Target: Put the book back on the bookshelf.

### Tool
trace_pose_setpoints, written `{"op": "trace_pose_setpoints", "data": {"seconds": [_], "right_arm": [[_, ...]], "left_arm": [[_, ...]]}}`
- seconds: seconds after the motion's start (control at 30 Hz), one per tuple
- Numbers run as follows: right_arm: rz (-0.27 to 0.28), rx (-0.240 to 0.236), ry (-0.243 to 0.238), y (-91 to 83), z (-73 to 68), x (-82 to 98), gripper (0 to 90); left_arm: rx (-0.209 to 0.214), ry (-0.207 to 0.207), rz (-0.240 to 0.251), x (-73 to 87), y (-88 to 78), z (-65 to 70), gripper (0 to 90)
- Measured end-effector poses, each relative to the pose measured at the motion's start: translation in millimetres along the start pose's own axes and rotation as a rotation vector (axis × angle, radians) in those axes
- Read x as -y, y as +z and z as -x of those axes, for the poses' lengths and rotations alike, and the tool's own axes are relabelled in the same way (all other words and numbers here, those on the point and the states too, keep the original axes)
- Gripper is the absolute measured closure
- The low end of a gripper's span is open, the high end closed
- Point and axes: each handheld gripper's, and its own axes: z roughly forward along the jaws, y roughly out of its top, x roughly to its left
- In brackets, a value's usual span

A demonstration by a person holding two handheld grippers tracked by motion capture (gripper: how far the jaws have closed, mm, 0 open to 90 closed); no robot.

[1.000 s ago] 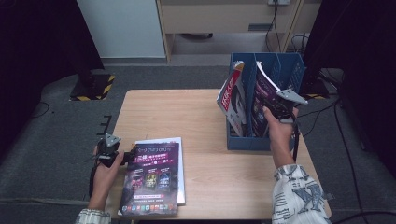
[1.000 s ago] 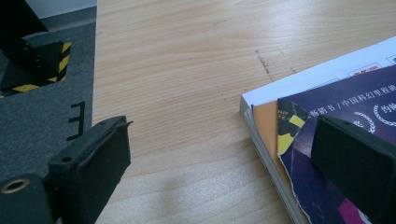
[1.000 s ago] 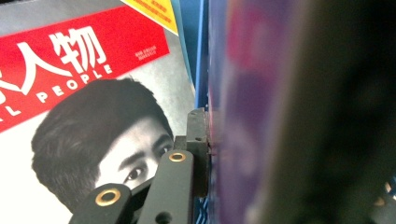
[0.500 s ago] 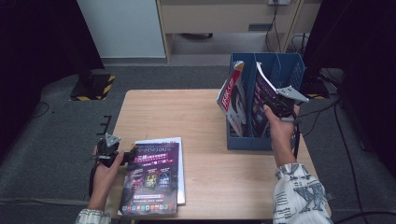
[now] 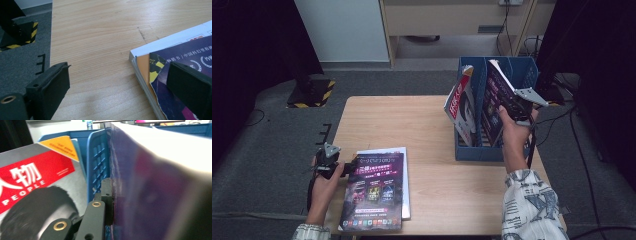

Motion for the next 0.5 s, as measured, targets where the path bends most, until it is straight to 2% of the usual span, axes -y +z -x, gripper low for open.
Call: {"op": "trace_pose_setpoints", "data": {"seconds": [0.33,0.5], "right_arm": [[0.013,0.076,-0.004,9.3,7.6,1.2,82.1],[0.005,0.107,-0.029,12.0,10.2,4.1,82.1]], "left_arm": [[-0.001,0.005,-0.001,-0.3,0.5,0.6,4.5],[-0.002,0.002,0.0,-0.1,0.4,0.1,4.5]]}}
